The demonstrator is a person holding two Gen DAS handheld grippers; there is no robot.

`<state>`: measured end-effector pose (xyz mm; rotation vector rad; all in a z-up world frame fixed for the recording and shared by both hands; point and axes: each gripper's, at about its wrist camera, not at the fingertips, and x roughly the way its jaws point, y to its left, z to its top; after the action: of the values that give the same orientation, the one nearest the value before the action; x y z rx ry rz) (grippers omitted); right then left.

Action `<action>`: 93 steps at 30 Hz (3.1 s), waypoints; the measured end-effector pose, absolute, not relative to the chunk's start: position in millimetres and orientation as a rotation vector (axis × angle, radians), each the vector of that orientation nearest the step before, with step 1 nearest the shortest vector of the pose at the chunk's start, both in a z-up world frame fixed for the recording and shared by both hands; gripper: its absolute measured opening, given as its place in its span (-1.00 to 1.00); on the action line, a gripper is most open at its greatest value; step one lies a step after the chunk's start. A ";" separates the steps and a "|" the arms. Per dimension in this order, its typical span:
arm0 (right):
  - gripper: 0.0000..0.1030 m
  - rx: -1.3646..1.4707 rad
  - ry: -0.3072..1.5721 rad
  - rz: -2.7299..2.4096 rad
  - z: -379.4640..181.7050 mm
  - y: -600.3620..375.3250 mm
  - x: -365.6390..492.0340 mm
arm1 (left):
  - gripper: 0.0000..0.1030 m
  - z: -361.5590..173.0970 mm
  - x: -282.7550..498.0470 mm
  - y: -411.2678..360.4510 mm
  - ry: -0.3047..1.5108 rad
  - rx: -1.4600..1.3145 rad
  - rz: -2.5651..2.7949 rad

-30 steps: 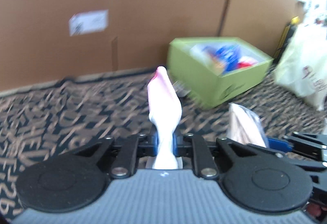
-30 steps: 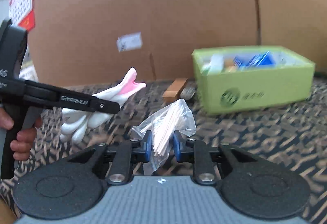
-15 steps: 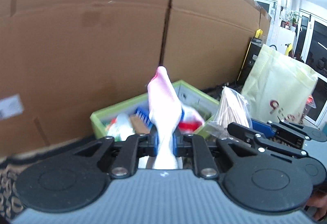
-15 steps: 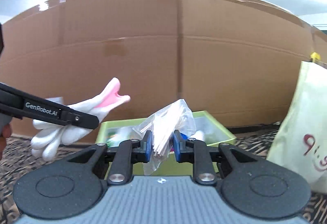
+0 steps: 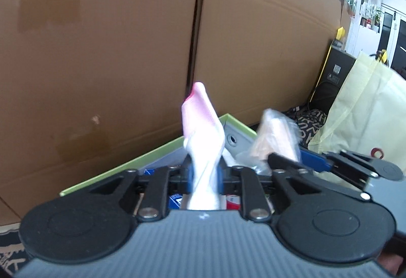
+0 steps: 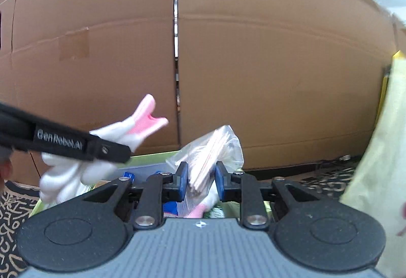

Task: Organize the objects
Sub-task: 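Carry the glove and swab bag into the lime-green box and open both grippers, then withdraw both grippers back toward the copper box and black tape, then grasp the copper box with the left gripper while the right grasps the black tape roll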

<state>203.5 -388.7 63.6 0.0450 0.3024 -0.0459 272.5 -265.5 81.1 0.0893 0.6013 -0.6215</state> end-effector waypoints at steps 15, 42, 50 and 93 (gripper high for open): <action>0.60 0.022 0.264 -0.094 60.5 -384.4 161.8 | 1.00 58.9 235.9 -227.2 0.568 0.056 -0.521; 0.78 0.081 0.325 0.210 21.5 -224.6 76.9 | 1.00 42.7 126.4 -42.1 0.658 -0.009 -0.162; 0.60 0.045 0.411 0.219 4.7 -174.4 114.9 | 1.00 22.0 139.0 16.9 0.678 -0.113 -0.093; 0.09 0.095 0.534 -0.025 -13.9 -144.1 213.1 | -0.33 -25.0 286.3 -38.2 0.809 -0.006 -0.375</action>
<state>213.1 -144.1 -13.9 0.0946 0.5335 -0.0252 286.3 -38.2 -25.0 -0.0062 0.8095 -0.3749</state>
